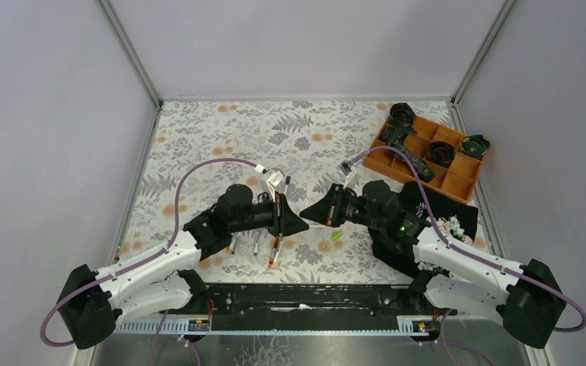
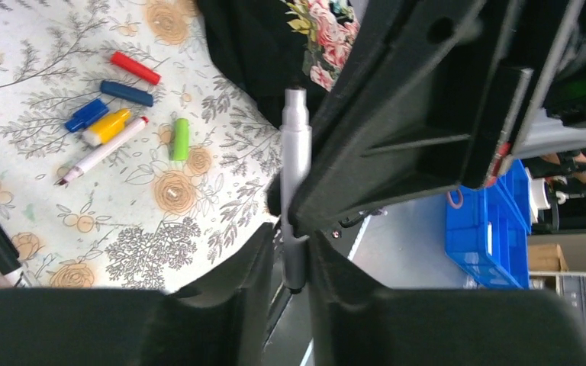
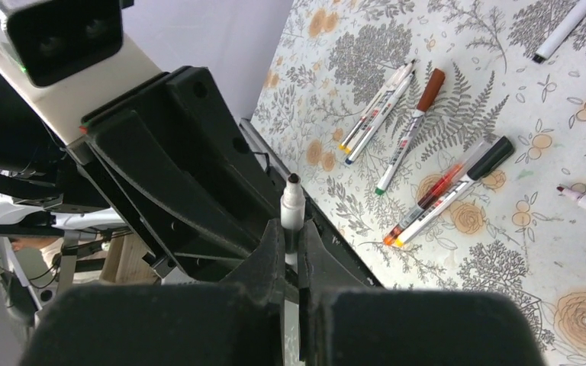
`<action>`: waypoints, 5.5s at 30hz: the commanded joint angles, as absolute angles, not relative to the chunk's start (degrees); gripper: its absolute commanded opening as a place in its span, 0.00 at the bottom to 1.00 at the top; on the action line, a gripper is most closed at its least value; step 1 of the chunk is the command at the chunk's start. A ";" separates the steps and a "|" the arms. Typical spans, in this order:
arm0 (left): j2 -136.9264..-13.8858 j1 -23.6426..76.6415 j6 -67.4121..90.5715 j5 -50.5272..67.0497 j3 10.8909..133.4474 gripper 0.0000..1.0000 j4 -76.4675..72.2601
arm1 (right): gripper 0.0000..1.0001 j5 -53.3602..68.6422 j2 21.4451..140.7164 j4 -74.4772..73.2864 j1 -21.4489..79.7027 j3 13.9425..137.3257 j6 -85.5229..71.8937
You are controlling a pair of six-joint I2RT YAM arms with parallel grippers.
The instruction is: Insert the pens into the pen caps
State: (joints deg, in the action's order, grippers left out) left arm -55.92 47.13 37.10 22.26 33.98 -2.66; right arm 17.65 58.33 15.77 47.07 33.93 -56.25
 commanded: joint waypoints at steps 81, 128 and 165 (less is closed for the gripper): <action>-55.24 22.11 15.60 18.20 43.32 0.00 10.11 | 0.38 -3.77 96.14 -15.18 46.76 60.27 -19.35; -56.25 21.05 16.17 20.70 43.21 0.00 9.18 | 0.37 -4.80 95.70 -22.19 50.05 55.02 -17.09; -48.70 29.80 26.84 44.28 33.02 0.00 -12.22 | 0.00 -2.98 63.33 22.85 50.23 49.05 -46.75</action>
State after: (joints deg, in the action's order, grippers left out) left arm -48.90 29.63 27.09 41.85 32.21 -8.58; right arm -3.92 63.22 12.43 50.26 48.99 -44.40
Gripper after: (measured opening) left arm 0.074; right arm 0.042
